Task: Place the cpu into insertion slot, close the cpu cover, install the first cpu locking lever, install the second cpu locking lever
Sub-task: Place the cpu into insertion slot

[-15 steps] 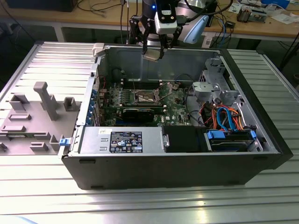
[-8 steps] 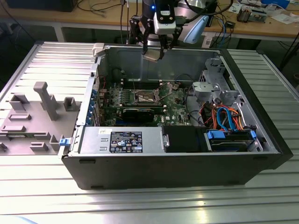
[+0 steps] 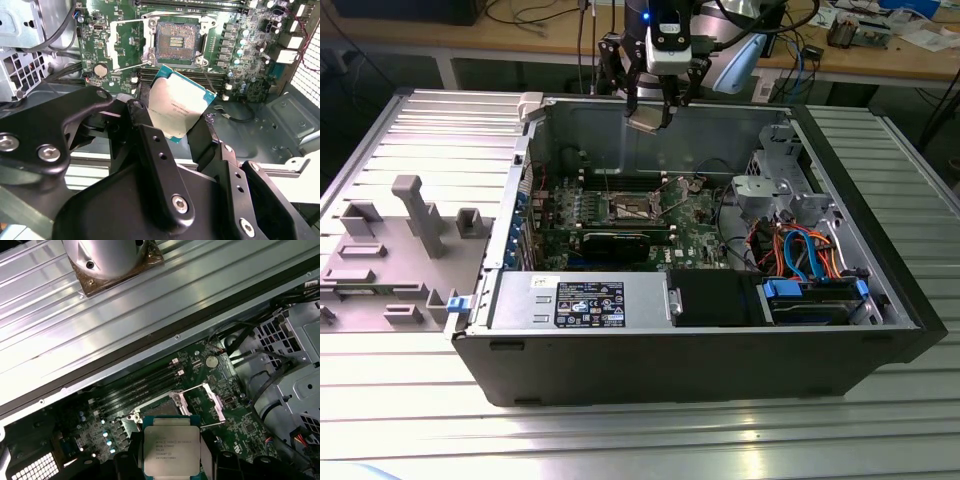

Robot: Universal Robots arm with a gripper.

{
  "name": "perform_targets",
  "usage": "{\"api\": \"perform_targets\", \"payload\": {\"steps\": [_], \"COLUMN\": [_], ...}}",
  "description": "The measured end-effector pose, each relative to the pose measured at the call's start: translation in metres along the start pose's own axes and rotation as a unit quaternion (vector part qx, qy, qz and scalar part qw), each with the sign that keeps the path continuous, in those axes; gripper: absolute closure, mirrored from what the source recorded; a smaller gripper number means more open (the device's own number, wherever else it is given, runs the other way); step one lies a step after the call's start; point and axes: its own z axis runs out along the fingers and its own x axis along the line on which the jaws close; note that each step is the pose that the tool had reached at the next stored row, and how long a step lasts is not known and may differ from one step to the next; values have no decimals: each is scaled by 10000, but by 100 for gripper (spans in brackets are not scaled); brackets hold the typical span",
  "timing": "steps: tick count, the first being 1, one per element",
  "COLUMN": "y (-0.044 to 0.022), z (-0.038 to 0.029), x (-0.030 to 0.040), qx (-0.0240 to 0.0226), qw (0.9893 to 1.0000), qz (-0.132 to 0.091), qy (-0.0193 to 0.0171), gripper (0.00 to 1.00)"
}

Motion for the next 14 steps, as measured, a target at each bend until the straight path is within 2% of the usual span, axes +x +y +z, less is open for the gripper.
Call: {"api": "perform_targets", "payload": {"steps": [14], "y": [0], "z": [1], "x": [0], "qx": [-1], "qw": [10000], "qz": [24], "qy": [-2], "gripper": [46]}}
